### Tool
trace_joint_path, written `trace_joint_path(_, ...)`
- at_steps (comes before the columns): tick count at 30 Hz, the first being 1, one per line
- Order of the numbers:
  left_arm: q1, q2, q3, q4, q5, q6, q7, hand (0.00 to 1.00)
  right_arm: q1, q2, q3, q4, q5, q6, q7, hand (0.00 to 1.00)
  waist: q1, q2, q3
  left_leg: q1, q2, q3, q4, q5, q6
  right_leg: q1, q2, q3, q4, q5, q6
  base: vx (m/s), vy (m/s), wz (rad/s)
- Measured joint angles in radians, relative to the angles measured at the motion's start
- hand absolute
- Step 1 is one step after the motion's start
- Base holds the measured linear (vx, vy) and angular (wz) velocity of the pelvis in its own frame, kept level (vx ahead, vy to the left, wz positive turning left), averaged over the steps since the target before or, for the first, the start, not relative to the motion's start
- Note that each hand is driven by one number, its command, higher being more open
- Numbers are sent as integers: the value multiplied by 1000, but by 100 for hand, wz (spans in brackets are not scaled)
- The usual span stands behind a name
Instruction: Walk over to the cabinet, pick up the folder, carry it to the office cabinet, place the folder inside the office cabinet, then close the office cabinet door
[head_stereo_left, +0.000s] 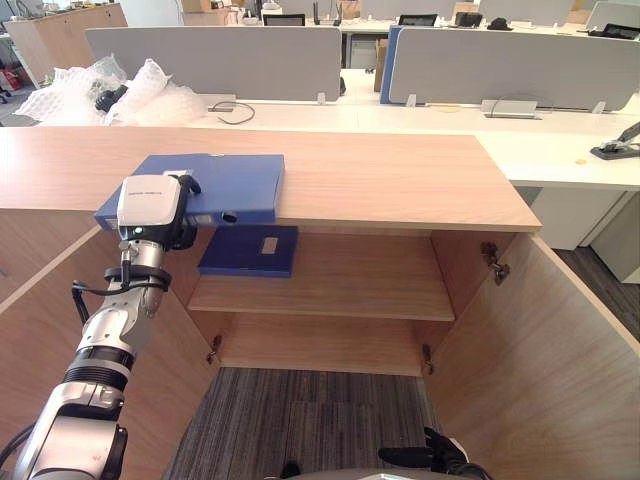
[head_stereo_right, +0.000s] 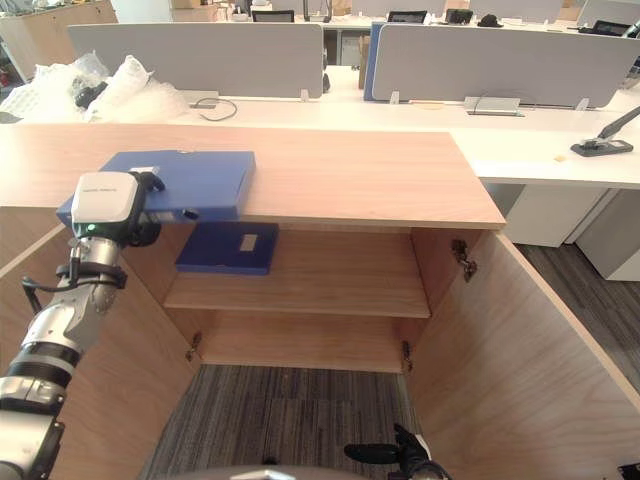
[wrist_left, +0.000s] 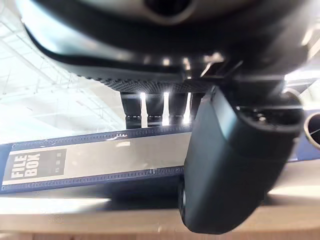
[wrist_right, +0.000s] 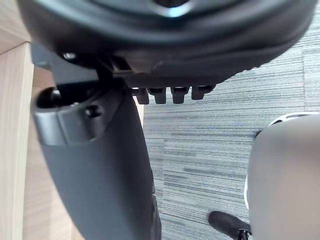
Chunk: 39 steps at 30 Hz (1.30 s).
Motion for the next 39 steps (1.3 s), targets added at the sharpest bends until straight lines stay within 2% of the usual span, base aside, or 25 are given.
trace_joint_path(5,-50,16,-30,27,31,-2,12,0,-2,-5,-18,-1,0,-1,-2,100,-13,17,-6,1,-4,4,-4,0,3,-4,-6,2,7,-3,4,-3,1,-1)
trace_joint_path(10,-66,17,-69,43,44,0,10,0,-3,-5,-20,-1,0,-2,-2,100,-17,17,-6,1,-9,4,-3,-1,4,-3,-11,1,8,-6,6,0,0,0)
trace_joint_path(13,-41,13,-65,-26,43,3,5,0,-3,-4,-34,2,0,-2,-3,100,-17,11,-2,4,-16,0,1,-1,5,5,-13,-5,4,-5,7,20,3,6)
trace_joint_path(15,13,-11,-45,-110,43,2,9,0,-3,-4,-37,5,0,-1,-4,100,-16,6,1,5,-21,0,1,0,6,9,-17,-6,0,-3,10,0,0,0)
trace_joint_path(18,63,-41,-39,-179,43,-3,42,0,-3,-3,-37,7,0,4,-4,100,-15,-6,8,13,-23,-1,1,0,8,19,-19,-8,-4,-2,12,0,0,0)
trace_joint_path(30,78,-65,-30,-229,43,5,73,0,-4,-8,-37,12,0,19,-4,100,-21,-23,21,10,-25,-11,0,2,12,22,-19,-20,-11,-1,15,5,1,2)
trace_joint_path(35,156,-160,9,-443,28,21,66,0,-20,-10,-37,47,0,20,-8,100,-15,-32,26,3,-31,-14,1,3,13,9,-26,-22,10,0,16,16,6,2)
trace_joint_path(36,188,-207,8,-526,12,18,63,0,-20,-10,-37,48,0,20,-12,100,-16,-32,26,0,-33,-14,1,4,15,4,-29,-22,18,0,16,0,0,0)
trace_joint_path(39,209,-279,4,-637,-43,-12,63,0,-21,-10,-37,49,0,20,-17,100,-16,-32,26,0,-37,-16,2,5,17,3,-34,-22,22,-3,18,0,0,0)
